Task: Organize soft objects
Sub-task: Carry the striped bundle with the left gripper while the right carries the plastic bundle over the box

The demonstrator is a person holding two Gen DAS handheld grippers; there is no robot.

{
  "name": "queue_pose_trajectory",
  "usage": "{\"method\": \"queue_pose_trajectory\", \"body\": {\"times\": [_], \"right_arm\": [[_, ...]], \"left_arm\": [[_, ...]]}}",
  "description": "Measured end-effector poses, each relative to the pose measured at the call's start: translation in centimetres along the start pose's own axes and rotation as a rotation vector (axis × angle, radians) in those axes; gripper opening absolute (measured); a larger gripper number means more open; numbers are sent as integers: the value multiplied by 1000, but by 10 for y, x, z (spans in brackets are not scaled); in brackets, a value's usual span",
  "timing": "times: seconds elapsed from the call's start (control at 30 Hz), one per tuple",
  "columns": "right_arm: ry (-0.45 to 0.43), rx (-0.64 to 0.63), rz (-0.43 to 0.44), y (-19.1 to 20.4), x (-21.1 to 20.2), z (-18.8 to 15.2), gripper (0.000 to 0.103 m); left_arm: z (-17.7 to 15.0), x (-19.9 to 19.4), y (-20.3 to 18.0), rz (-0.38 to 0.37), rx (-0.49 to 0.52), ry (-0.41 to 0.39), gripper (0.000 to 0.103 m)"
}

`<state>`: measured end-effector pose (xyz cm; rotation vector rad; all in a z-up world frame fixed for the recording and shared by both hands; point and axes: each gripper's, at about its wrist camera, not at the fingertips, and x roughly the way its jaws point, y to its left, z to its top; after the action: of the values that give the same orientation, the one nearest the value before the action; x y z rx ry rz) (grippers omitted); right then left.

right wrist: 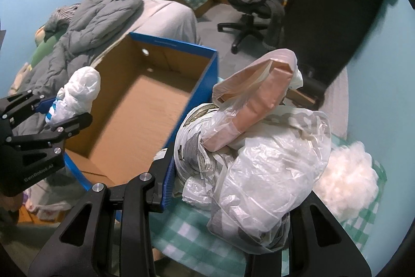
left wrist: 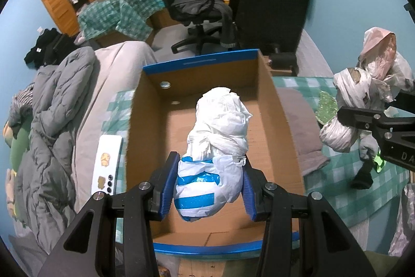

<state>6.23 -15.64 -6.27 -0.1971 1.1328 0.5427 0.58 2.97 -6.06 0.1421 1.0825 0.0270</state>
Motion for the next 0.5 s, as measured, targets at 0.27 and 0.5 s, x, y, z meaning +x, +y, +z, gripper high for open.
{"method": "queue_pose_trajectory", "body": {"times": [0.27, 0.5], "right_arm": [[13, -51, 38, 30, 17, 17, 34], [36, -88, 61, 54, 33, 26, 34]], "left_arm": [[-7, 8, 28, 28, -40, 21, 45], [-14, 17, 47, 47, -62, 44, 45]]}}
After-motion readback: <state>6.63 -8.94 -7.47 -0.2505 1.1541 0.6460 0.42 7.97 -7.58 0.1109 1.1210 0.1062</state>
